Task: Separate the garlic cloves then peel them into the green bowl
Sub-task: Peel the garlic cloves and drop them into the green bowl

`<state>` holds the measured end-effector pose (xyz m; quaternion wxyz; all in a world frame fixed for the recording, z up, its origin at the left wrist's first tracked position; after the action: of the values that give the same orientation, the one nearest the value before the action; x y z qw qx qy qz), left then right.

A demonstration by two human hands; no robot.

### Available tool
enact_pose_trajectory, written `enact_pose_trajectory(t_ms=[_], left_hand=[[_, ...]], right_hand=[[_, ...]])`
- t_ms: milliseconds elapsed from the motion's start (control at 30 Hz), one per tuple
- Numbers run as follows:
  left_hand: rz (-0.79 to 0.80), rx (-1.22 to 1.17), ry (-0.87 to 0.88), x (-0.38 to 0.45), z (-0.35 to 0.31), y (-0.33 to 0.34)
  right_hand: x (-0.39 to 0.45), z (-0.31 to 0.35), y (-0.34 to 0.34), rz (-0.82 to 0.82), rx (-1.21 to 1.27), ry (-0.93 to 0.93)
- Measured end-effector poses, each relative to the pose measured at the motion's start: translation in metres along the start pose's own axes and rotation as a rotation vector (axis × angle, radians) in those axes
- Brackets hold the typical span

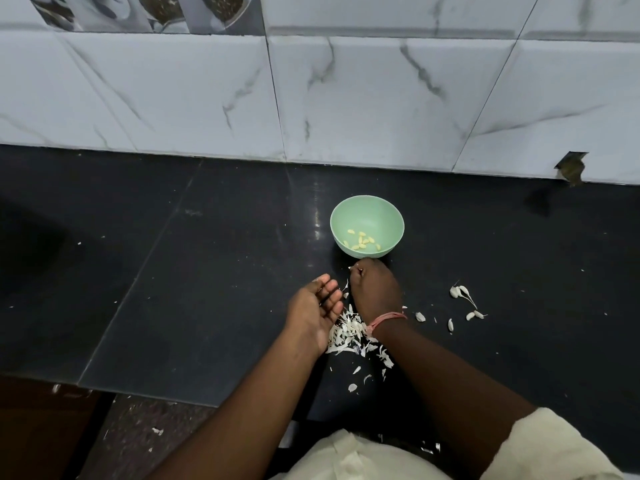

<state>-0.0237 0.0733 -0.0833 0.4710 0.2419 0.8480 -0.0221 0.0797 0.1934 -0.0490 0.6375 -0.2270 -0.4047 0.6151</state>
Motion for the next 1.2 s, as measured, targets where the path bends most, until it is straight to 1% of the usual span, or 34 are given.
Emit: enact_pose_trajectory(t_ms=[67,133,200,233,267,333,367,433,500,600,767,867,967,1200], left_hand=[[0.003,-0.004,0.016,0.002,-0.003,0.001],[0.005,-0.001,0.050,0.005,-0.006,0.003],[0.014,0.018,0.092,0.006,-0.009,0.008],[0.030,0.025,0.097,0.005,-0.008,0.012],[0.058,0.026,0.099,0.004,-0.007,0.017],[0.132,0.006,0.123,-0.002,-0.013,0.029],[0.167,-0.006,0.142,-0.006,-0.018,0.034],[0.201,-0.022,0.172,-0.010,-0.029,0.040],[0.210,-0.029,0.171,-0.010,-0.033,0.043],[0.198,-0.019,0.162,-0.010,-0.032,0.040],[0.214,-0.016,0.153,-0.018,-0.029,0.041],[0.264,-0.056,0.200,-0.027,-0.038,0.050],[0.287,-0.081,0.253,-0.034,-0.046,0.058],[0.259,-0.099,0.264,-0.034,-0.049,0.064]], right_hand=[[-0.005,-0.005,-0.011,-0.059,0.210,0.101],[-0.010,-0.013,-0.020,-0.088,0.410,0.241],[-0.012,-0.017,-0.024,-0.069,0.504,0.334],[-0.012,-0.019,-0.023,-0.031,0.590,0.402],[-0.014,-0.020,-0.018,0.032,0.731,0.504],[-0.023,-0.010,-0.002,0.225,1.097,0.735],[-0.028,-0.002,0.001,0.306,1.234,0.819],[-0.031,0.009,0.001,0.400,1.392,0.891],[-0.027,0.015,-0.004,0.436,1.490,0.913],[-0.017,0.022,-0.013,0.455,1.564,0.906],[-0.005,0.033,-0.025,0.509,1.621,0.800],[-0.002,0.038,-0.033,0.525,1.600,0.681],[-0.001,0.038,-0.041,0.484,1.571,0.603],[0.006,0.023,-0.050,0.307,1.390,0.531]])
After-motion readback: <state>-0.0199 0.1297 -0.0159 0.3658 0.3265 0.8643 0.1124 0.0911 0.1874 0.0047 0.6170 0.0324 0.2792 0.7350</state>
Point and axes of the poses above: each hand's wrist, its own x-axis towards the middle knuckle, its own y-axis out of the palm, z = x × y, the point moved 10 cm from there along x, towards the middle knuckle, and after that the axes turned 12 degrees about -z, right-handed, at the moved point
